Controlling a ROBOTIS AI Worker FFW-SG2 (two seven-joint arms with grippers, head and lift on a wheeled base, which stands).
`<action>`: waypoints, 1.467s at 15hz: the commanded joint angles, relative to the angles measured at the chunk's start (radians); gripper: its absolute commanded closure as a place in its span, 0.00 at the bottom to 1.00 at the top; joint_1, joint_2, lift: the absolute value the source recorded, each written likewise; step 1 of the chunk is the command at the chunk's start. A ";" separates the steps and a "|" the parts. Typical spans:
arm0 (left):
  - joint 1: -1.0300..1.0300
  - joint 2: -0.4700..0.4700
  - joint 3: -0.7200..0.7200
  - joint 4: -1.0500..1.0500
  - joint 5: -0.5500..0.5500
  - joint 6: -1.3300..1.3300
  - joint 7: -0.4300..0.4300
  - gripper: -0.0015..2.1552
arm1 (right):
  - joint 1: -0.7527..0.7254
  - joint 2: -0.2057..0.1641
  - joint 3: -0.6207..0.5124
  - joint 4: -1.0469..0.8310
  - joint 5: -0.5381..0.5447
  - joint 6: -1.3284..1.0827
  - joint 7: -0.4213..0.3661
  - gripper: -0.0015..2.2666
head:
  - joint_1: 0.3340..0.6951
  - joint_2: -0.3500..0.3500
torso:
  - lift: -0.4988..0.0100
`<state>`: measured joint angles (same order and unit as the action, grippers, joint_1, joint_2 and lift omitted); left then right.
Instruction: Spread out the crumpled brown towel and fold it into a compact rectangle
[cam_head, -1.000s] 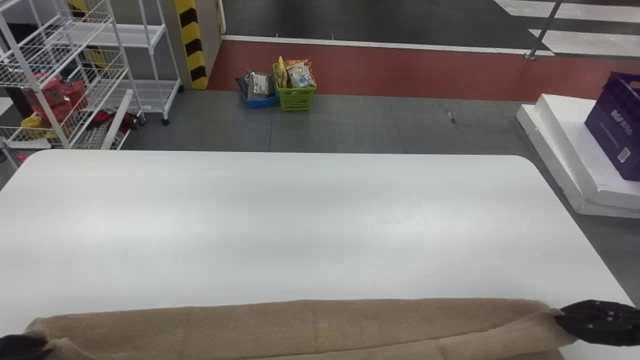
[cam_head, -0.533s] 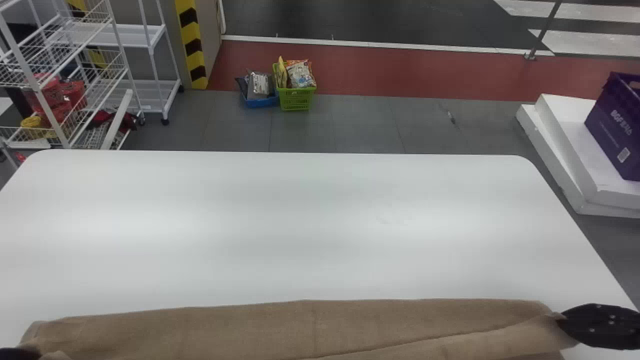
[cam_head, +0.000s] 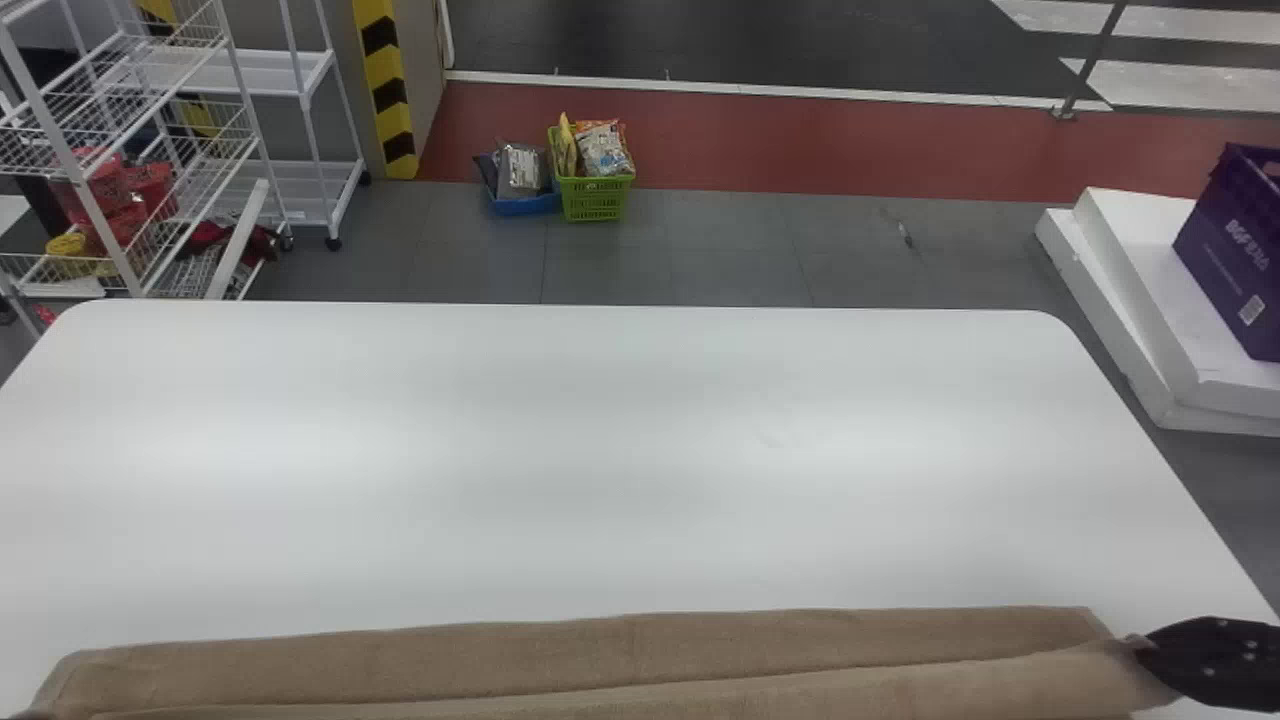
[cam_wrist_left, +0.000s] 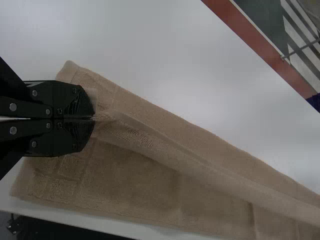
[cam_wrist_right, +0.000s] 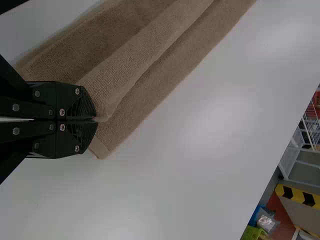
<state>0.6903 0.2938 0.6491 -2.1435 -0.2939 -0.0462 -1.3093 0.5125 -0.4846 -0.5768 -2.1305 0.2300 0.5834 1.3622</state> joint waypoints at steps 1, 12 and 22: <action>0.009 -0.001 0.001 0.001 -0.001 -0.004 -0.004 0.60 | 0.009 0.000 -0.002 0.001 0.000 -0.010 0.005 0.55 | 1.00 0.38 | 0.73; 0.021 -0.001 -0.014 0.037 0.001 -0.034 -0.027 0.12 | 0.046 -0.002 0.041 0.006 0.043 -0.044 0.005 0.55 | 1.00 0.38 | 0.73; 0.023 -0.001 0.004 0.022 0.001 -0.034 -0.076 0.04 | 0.100 -0.002 0.089 0.004 0.077 -0.087 0.005 0.55 | 1.00 0.43 | 0.73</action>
<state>0.7131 0.2930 0.6537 -2.1213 -0.2921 -0.0804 -1.3813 0.6035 -0.4860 -0.4889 -2.1251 0.3022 0.5057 1.3622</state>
